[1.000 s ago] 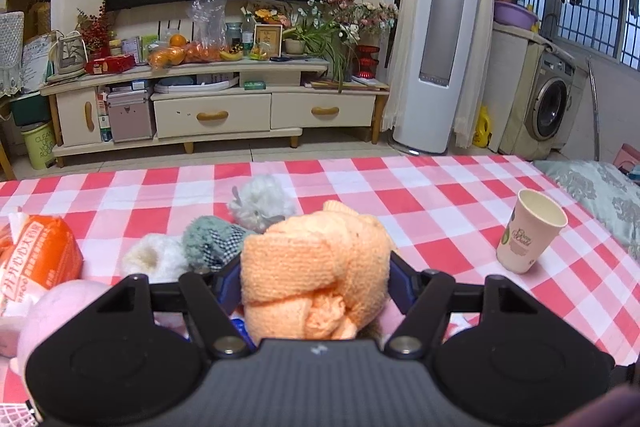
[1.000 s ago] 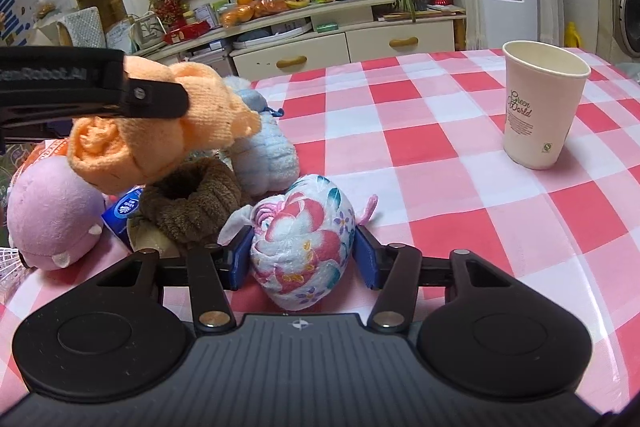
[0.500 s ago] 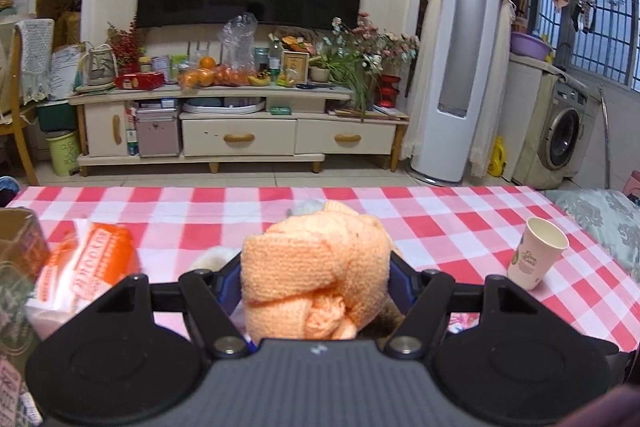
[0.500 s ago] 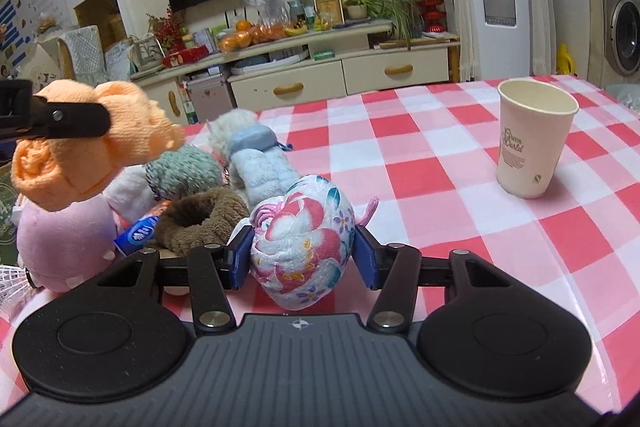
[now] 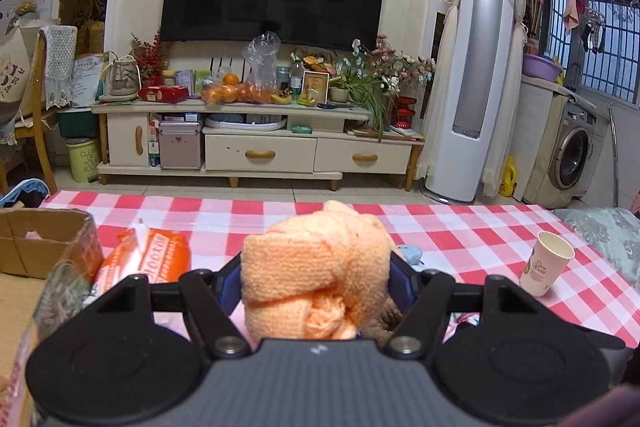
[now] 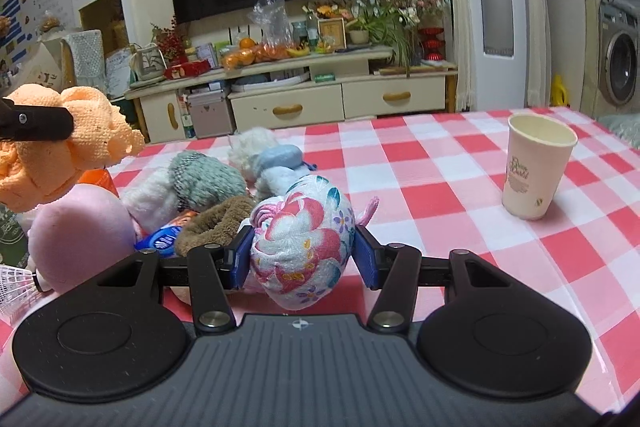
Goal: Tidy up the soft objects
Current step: 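Carry both plushes to the cardboard box and open both tools to release them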
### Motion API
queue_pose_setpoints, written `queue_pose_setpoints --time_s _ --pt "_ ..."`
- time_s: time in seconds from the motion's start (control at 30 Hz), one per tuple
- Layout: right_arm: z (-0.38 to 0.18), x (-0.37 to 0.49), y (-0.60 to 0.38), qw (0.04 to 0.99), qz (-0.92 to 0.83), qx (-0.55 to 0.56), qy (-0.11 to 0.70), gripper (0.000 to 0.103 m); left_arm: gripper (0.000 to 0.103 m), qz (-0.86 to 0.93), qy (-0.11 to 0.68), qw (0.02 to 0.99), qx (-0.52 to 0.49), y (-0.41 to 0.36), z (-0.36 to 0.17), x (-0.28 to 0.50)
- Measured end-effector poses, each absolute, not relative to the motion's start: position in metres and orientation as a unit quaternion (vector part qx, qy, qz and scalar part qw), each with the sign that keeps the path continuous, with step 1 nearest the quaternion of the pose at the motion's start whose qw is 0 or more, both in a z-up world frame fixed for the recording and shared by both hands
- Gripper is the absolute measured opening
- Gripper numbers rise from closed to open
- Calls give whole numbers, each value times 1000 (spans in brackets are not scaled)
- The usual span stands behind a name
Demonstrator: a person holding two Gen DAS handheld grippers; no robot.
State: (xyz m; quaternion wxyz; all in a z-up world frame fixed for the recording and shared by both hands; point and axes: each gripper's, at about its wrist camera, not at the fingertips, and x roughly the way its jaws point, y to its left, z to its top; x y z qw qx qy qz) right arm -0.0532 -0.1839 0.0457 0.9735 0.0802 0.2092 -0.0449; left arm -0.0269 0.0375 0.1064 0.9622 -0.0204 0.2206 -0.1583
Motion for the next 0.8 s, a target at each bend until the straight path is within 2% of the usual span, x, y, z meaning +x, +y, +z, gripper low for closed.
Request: queue_pose_setpoints --time_s 0.8 --pt "78 -65 -128 971 78 123 187 65 70 -117 192 973 -54 119 126 -51"
